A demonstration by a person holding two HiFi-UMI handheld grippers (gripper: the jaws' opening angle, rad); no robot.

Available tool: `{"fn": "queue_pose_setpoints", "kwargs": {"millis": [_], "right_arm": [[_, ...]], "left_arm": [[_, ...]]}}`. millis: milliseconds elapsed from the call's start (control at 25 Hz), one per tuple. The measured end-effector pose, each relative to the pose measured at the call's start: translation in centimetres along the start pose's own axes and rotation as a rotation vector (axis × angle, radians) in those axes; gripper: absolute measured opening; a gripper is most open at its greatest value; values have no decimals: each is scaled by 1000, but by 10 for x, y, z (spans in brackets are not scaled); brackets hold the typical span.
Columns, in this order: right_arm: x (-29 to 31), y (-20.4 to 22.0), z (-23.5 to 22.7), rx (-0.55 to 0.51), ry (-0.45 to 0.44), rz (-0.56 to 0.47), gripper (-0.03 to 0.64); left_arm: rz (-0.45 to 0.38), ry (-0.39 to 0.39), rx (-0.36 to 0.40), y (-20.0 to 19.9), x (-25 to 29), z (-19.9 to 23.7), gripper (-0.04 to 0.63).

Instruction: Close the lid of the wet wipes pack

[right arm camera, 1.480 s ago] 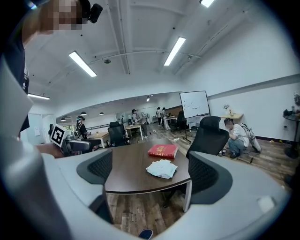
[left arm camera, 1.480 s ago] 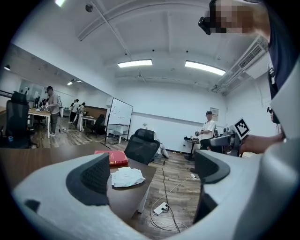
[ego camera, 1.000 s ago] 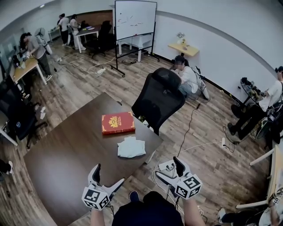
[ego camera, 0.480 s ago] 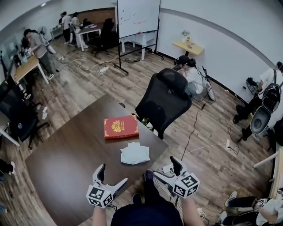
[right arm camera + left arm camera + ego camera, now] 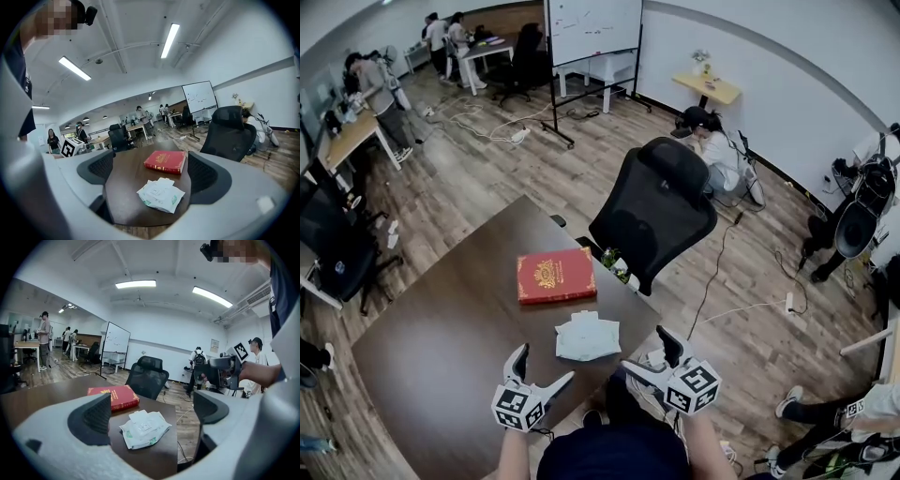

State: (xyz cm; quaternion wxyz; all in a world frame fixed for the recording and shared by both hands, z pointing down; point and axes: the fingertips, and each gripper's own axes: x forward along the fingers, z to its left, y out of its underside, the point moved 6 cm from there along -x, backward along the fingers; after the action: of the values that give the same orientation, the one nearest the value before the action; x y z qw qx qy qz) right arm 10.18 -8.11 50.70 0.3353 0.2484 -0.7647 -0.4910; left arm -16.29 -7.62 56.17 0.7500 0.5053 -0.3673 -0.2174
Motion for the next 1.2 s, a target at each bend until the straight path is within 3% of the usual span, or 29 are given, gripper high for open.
{"fn": "queue_pose_setpoints", "kwargs": {"millis": [240, 760, 1200], "right_arm": [[21, 3, -12, 14, -16, 36, 511], [45, 15, -26, 18, -64, 118, 500], [59, 21, -35, 19, -108, 160, 492]], "left_arm": [[109, 4, 42, 29, 43, 20, 538], [420, 142, 167, 118, 136, 28, 523], [584, 126, 243, 161, 168, 41, 493]]}}
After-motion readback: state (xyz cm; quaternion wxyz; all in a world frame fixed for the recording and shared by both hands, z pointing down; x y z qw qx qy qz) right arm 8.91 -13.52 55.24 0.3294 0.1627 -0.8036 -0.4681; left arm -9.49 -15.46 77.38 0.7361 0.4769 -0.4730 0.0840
